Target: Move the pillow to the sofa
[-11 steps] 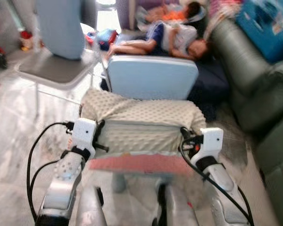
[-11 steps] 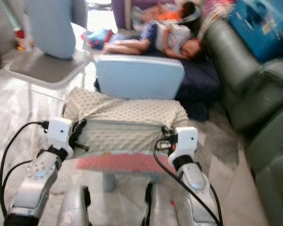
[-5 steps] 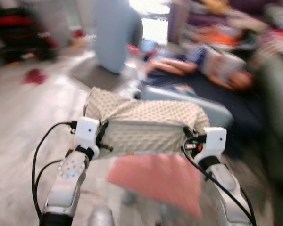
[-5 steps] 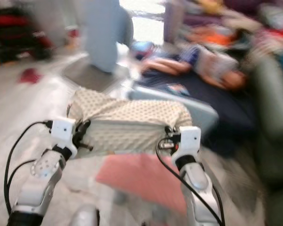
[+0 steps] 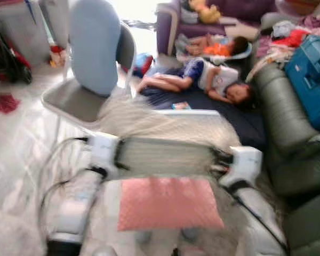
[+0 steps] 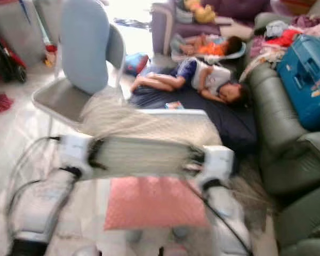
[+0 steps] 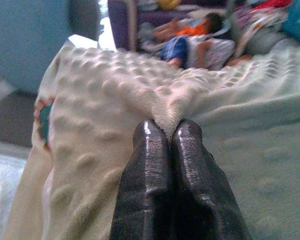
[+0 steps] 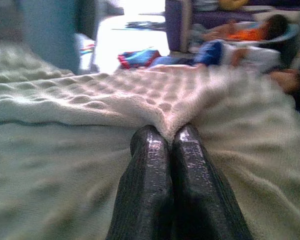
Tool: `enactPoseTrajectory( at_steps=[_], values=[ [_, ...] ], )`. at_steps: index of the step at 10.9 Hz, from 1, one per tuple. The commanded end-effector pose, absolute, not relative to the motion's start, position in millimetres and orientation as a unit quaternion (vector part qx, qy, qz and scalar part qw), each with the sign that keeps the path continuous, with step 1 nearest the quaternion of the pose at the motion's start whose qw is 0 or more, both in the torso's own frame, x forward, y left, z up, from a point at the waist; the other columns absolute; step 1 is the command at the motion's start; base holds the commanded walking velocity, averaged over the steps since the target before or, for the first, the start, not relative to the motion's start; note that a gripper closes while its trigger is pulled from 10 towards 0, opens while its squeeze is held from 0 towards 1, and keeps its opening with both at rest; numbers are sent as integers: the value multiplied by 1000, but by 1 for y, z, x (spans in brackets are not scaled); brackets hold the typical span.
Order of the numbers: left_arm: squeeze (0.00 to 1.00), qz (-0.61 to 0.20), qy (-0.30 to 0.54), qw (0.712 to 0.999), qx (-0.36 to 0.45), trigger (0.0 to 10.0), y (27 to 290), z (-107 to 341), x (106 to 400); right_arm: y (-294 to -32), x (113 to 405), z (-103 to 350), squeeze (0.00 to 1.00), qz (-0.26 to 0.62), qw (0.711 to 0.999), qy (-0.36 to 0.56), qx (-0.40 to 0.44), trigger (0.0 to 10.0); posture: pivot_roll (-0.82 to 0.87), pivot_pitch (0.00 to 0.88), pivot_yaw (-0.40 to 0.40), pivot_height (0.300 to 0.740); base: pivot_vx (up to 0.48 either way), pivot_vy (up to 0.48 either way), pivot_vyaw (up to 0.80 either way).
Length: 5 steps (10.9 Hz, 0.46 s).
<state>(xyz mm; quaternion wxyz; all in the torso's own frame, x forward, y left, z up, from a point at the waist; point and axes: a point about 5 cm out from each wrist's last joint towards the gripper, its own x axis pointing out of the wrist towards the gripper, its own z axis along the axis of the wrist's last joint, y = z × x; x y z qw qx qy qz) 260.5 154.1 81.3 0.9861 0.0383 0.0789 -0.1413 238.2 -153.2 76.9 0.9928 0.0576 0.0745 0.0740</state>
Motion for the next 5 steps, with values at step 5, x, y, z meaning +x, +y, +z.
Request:
enactPoseTrajectory(
  at_steps=[5],
  values=[
    [0, -142, 89, 985, 38, 10000, 152, 80, 260, -167, 239, 77, 0, 38, 994, 82, 59, 10000, -32, 0, -59, 740, 0, 0, 0]
  ],
)
